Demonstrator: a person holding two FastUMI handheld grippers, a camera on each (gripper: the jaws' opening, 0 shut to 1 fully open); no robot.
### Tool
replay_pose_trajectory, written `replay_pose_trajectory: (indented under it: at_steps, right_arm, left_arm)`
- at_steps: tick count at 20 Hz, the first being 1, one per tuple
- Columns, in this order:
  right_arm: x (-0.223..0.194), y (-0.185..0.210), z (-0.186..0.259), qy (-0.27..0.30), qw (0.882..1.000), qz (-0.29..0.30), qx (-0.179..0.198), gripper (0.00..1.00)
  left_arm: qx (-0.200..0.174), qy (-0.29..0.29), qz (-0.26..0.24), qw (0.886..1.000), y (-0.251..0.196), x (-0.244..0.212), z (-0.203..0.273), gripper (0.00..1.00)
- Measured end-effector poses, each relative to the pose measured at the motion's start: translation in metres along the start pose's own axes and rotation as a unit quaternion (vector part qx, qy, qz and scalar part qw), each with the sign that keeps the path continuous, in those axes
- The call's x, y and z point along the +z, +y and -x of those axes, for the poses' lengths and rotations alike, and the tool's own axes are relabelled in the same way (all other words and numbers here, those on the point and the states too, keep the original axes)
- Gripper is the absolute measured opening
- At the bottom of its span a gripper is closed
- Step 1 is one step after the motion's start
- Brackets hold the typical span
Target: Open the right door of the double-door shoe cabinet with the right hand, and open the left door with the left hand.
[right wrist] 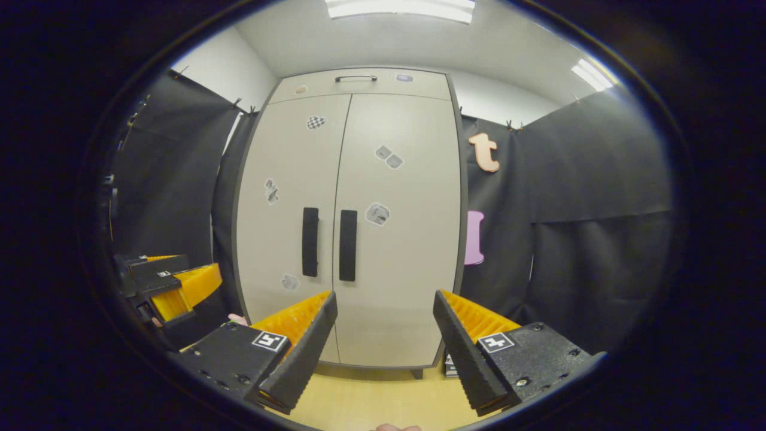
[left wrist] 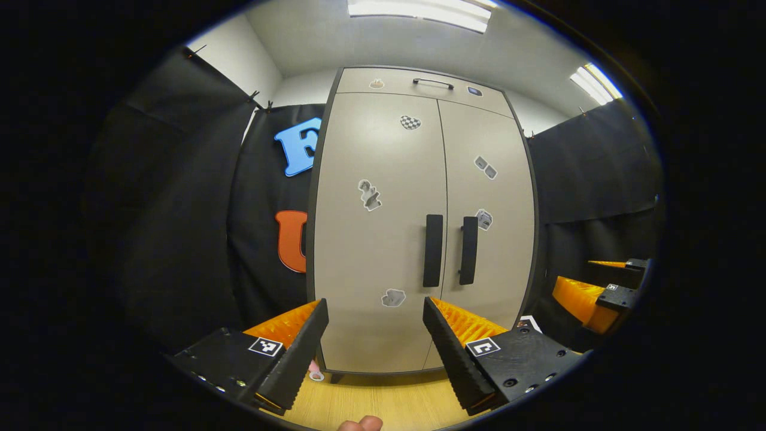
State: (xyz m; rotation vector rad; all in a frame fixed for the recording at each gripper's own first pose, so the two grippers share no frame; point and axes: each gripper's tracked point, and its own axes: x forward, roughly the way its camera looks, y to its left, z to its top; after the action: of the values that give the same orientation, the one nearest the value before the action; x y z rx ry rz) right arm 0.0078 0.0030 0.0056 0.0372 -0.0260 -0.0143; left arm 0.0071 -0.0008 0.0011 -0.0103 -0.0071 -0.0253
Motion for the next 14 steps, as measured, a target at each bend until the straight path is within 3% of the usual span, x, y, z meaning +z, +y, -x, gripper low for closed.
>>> replay_pose_trajectory:
  at_steps: [14]
  right_arm:
    - [-0.0069,0.0001,-0.0069,0.008,1.000,-0.008,-0.004,1.00]
  left_arm:
    - [0.000,0.001,-0.006,1.000,0.0023,-0.0005,-0.0035,0.95]
